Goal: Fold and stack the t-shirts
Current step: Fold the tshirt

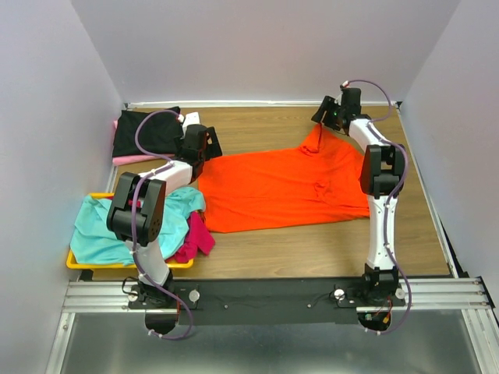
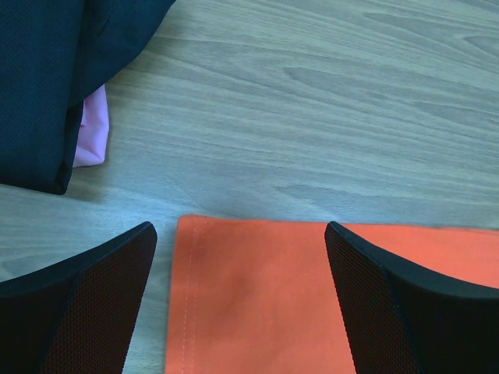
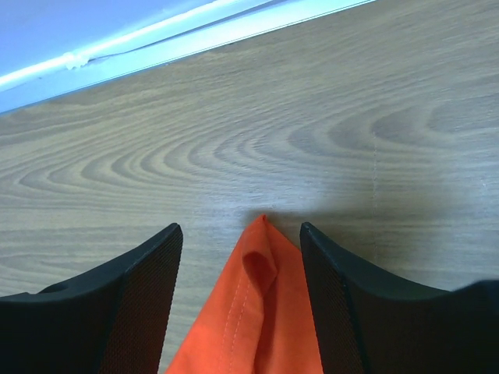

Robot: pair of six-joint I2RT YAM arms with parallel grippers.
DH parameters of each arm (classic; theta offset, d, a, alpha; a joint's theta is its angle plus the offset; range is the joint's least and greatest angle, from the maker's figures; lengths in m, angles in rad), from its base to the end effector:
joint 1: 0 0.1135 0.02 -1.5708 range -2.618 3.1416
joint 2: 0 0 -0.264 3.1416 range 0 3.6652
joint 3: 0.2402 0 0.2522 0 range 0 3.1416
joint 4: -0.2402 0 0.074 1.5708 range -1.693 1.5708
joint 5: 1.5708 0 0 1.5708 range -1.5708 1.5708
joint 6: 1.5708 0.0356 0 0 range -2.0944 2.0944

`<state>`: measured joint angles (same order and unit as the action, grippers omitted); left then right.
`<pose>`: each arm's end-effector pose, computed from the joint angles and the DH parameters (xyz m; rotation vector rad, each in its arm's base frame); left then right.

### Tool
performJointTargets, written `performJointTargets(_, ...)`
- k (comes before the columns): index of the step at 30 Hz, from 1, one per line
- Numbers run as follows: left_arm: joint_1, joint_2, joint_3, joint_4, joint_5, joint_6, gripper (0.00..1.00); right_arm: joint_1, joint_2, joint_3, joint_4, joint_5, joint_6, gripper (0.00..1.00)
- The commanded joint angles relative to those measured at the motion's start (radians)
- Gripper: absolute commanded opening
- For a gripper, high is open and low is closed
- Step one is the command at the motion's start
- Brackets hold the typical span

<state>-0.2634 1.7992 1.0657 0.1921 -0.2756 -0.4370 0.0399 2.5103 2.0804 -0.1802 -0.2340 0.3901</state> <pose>0.3836 -0.0934 0.1954 -0.3438 2.0640 -0.1330 0.5690 0.0310 0.1595 0.2507 2.1911 0.4975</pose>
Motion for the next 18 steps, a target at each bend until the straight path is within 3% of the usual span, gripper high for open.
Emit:
performJointTargets(1, 0.007, 0.006, 0.019, 0.0, 0.013, 0.014, 0.96, 0.009, 0.047, 0.044, -0.038, -0.007, -0.017, 0.67)
performJointTargets(8, 0.01, 0.008, 0.017, 0.0, 0.018, 0.017, 0.96, 0.011, 0.065, 0.058, -0.056, 0.005, -0.023, 0.54)
performJointTargets(14, 0.012, 0.009, 0.017, -0.002, 0.013, 0.021, 0.96, 0.011, 0.038, 0.038, -0.058, 0.03, -0.027, 0.14)
performJointTargets(18, 0.016, 0.034, 0.043, -0.026, 0.0, 0.032, 0.96, 0.009, -0.004, -0.005, -0.058, 0.079, -0.013, 0.01)
